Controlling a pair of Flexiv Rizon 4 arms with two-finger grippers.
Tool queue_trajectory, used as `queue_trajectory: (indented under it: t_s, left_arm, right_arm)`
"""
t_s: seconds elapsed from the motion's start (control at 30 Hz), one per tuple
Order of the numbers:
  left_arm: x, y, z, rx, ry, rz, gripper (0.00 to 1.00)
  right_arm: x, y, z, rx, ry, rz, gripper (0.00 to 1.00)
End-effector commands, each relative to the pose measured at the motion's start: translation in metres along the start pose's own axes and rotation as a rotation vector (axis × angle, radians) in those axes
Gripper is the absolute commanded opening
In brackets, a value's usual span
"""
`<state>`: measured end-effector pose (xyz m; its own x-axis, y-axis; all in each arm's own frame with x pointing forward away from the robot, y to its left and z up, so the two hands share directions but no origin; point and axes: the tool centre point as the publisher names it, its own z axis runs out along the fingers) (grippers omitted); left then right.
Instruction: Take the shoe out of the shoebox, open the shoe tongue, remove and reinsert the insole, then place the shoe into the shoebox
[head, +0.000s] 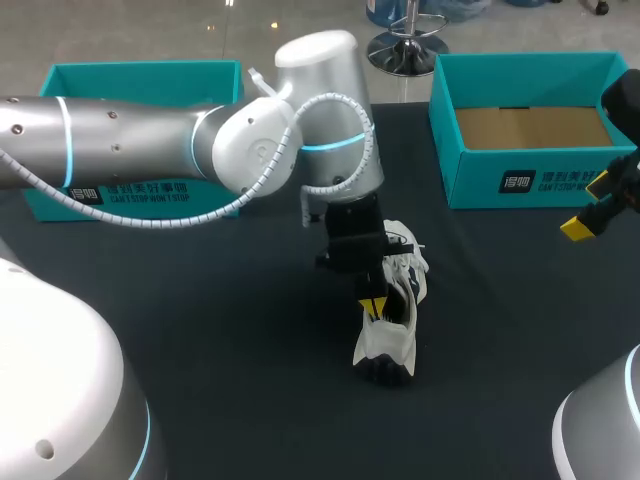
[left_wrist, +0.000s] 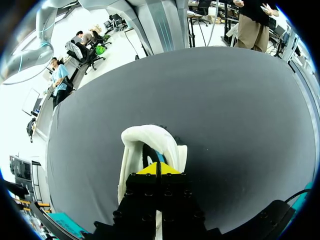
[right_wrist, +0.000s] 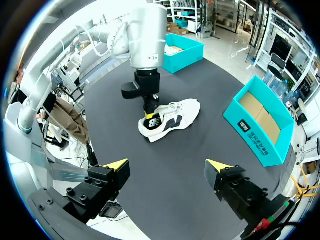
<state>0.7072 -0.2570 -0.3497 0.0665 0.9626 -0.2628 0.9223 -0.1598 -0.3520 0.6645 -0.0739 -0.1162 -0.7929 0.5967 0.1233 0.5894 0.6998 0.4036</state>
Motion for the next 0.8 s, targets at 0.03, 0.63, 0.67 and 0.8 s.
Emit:
queue_trajectory:
  t_s: [0.03, 0.63, 0.67, 0.8]
  left_arm:
    - [0.0, 0.001, 0.007, -0.004, 0.011, 0.0, 0.0]
    - [-0.006, 0.002, 0.011, -0.058, 0.076, 0.075, 0.0]
    - [-0.005, 0.001, 0.011, -0.065, 0.085, 0.082, 0.0]
    - [-0.003, 0.0, 0.02, -0.077, 0.11, 0.102, 0.0]
  right_arm:
    - [-0.002, 0.002, 0.0, 0.006, 0.003, 0.0, 1.0]
    - [-0.002, 0.002, 0.0, 0.006, 0.003, 0.0, 1.0]
    - [-0.002, 0.002, 0.0, 0.006, 0.003, 0.0, 1.0]
    - [-0.002, 0.002, 0.0, 0.006, 0.003, 0.0, 1.0]
